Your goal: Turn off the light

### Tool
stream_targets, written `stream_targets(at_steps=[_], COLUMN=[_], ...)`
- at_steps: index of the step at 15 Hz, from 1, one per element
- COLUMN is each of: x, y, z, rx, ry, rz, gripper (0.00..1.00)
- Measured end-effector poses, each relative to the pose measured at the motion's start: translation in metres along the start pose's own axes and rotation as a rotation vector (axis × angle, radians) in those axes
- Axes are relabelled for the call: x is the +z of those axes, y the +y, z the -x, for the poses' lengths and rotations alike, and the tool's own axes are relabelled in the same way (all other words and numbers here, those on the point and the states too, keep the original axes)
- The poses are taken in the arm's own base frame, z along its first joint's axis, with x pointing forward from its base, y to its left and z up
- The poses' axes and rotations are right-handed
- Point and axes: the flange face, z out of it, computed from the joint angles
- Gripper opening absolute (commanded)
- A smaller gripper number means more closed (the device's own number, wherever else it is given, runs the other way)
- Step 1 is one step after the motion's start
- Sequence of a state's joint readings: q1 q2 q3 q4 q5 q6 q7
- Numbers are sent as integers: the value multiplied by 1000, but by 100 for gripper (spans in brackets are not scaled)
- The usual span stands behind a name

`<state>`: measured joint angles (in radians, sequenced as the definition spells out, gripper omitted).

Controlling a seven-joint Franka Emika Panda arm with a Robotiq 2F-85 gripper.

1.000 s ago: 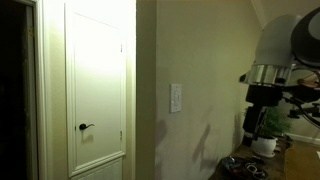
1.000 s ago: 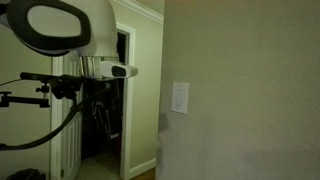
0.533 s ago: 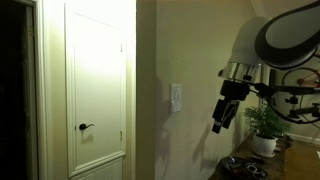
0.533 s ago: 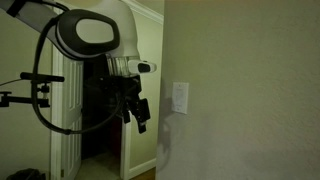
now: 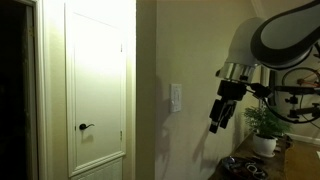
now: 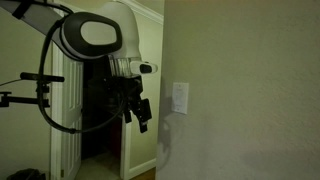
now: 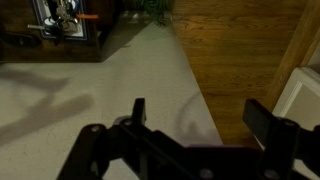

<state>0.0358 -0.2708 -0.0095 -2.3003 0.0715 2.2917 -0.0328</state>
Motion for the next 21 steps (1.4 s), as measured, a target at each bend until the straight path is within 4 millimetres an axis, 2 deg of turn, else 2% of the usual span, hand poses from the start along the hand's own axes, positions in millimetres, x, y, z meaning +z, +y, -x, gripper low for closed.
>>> stream_targets(at_steps=[1, 4, 11, 15, 21], x=[1, 4, 2, -11, -24], y=[-1, -4, -3, 3, 11], z=[-2, -20, -67, -81, -91], rx=[-2, -7, -3, 22, 52], ry=[5, 59, 189, 305, 433], rz=[0, 4, 16, 26, 29], gripper=[74, 53, 7, 0, 5])
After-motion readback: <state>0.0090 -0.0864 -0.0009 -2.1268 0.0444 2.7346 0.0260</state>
